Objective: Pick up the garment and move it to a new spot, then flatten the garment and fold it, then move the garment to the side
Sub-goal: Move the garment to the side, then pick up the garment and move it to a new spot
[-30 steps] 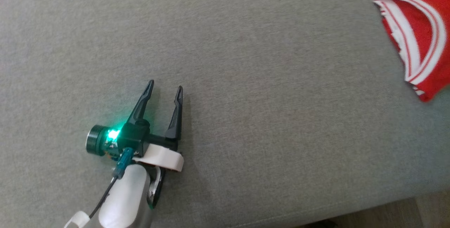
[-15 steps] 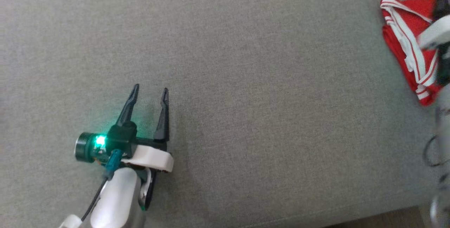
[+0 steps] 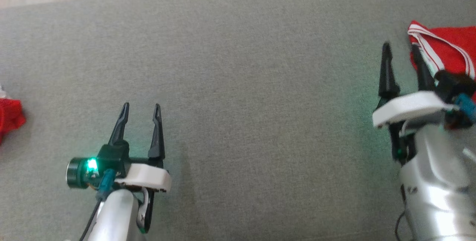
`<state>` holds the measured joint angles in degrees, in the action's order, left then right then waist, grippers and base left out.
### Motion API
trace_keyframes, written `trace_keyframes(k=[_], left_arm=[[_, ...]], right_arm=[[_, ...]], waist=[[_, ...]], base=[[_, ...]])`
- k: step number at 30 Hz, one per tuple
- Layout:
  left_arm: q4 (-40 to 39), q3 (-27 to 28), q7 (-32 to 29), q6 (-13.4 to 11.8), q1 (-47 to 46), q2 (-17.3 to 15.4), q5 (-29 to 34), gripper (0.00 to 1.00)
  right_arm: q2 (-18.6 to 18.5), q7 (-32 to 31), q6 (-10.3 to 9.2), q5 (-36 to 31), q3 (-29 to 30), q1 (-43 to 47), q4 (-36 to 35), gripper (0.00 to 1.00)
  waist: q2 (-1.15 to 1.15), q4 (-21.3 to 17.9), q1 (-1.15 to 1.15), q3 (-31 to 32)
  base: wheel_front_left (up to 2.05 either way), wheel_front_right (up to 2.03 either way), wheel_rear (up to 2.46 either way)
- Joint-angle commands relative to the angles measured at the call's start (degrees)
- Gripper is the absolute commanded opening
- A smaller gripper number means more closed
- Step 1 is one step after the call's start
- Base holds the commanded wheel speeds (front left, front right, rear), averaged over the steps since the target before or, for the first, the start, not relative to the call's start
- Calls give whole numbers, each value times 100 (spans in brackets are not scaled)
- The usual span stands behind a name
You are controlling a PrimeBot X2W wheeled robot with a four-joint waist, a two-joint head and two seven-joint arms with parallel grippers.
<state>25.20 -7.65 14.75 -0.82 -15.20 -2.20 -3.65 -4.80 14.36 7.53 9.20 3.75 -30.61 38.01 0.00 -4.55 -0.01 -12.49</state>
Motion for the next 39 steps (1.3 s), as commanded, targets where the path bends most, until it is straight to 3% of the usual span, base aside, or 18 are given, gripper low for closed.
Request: trace_keyframes(k=[1, 10, 21, 34, 39], left_arm=[[-155, 207, 25, -42, 15, -70, -50, 100], [-99, 342, 25, -48, 267, -69, -108, 100], [-82, 445, 25, -186, 652, -68, -244, 100], [-140, 409, 25, -248, 792, -68, -341, 100], [-130, 352, 25, -272, 734, -68, -388, 100]], right_arm=[[81, 63, -4, 22, -156, 93, -233, 100], [185, 63, -4, -76, -174, 804, -157, 100], [191, 63, -4, 190, -765, 1187, -81, 100], [191, 63, -4, 303, -926, 1261, -132, 100], [191, 63, -4, 301, -975, 1246, -146, 100]], waist=[[0, 103, 1, 128], [0, 264, 1, 509], [0, 325, 1, 864], [0, 324, 1, 856], [0, 523, 1, 764]], base=[[0, 0, 0], [0, 0, 0], [0, 0, 0], [0, 0, 0], [0, 0, 0]])
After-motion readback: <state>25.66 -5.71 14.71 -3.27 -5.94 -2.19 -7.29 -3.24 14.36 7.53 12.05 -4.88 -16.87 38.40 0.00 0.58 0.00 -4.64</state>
